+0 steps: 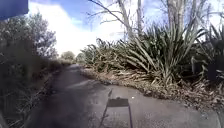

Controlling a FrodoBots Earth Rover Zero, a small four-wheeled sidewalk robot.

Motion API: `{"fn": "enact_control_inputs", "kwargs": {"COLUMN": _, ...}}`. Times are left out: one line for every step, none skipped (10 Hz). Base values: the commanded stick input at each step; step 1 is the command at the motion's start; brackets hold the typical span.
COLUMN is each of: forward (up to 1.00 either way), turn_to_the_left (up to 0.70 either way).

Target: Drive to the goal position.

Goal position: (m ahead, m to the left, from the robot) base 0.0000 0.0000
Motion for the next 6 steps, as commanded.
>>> {"fn": "enact_control_inputs", "kwargs": {"forward": 0.00, "turn_to_the_left": 0.00}}
{"fn": "enact_control_inputs", "kwargs": {"forward": 0.00, "turn_to_the_left": 0.00}}
{"fn": "enact_control_inputs", "kwargs": {"forward": 0.03, "turn_to_the_left": 0.01}}
{"fn": "enact_control_inputs", "kwargs": {"forward": 0.09, "turn_to_the_left": 0.04}}
{"fn": "enact_control_inputs", "kwargs": {"forward": 0.15, "turn_to_the_left": 0.06}}
{"fn": "enact_control_inputs", "kwargs": {"forward": 0.21, "turn_to_the_left": 0.08}}
